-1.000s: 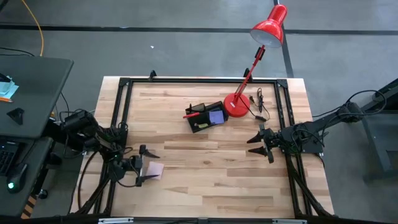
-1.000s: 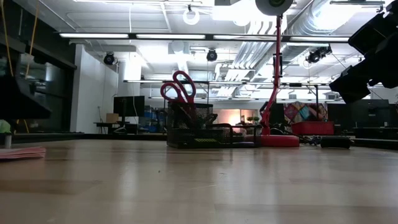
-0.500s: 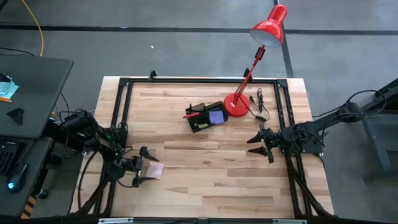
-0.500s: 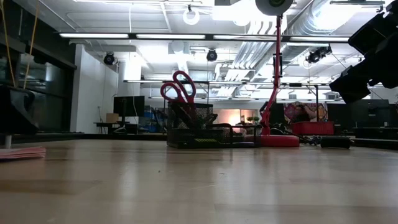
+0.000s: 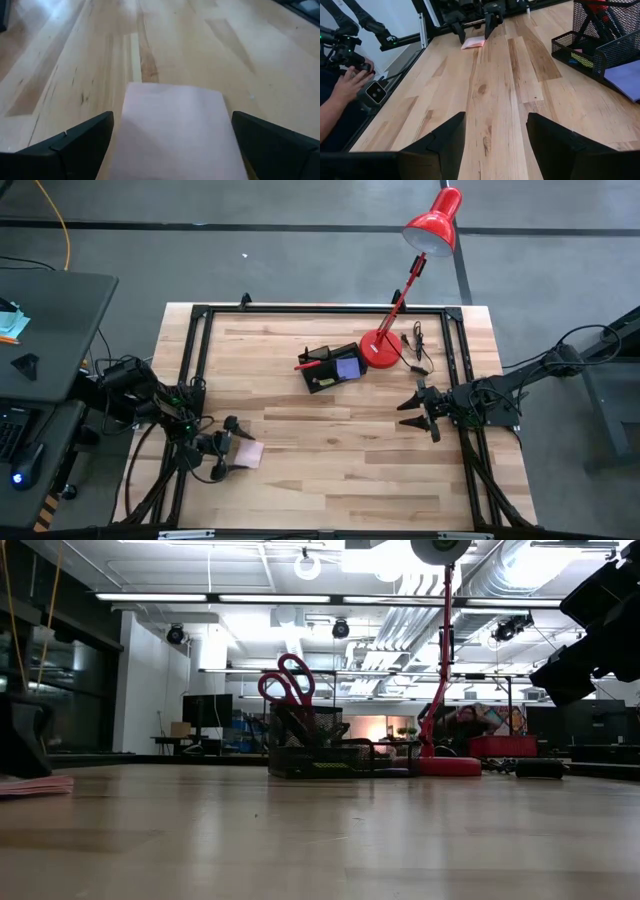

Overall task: Pick and place office supplies into organizer
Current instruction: Put the pink sticky notes into the black desk organizer

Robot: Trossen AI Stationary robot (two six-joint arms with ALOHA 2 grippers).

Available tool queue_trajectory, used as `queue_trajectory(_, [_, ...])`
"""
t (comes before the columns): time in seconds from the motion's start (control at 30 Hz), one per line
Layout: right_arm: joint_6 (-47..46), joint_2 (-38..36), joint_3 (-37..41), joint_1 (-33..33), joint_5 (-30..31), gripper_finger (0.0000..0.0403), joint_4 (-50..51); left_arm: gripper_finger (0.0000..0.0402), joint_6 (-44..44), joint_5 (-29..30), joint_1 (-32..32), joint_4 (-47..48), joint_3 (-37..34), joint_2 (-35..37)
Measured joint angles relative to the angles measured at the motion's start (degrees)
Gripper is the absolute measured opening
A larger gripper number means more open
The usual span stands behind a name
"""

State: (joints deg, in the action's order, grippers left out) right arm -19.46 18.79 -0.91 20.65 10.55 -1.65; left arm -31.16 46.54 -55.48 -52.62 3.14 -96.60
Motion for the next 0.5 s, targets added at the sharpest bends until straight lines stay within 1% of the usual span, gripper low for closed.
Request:
queue_trajectory(0.3, [0.0,0.0,0.0,0.0,0.0,0.0201,0.1,0.0387,-2.3,-0.7,0.0,2.2,0.0,0.0])
queue_trajectory(0.5, [0.0,0.0,0.0,0.0,0.0,0.0202,0.1,0.0368,-2.8,-0.6,0.0,2.7,0.1,0.0])
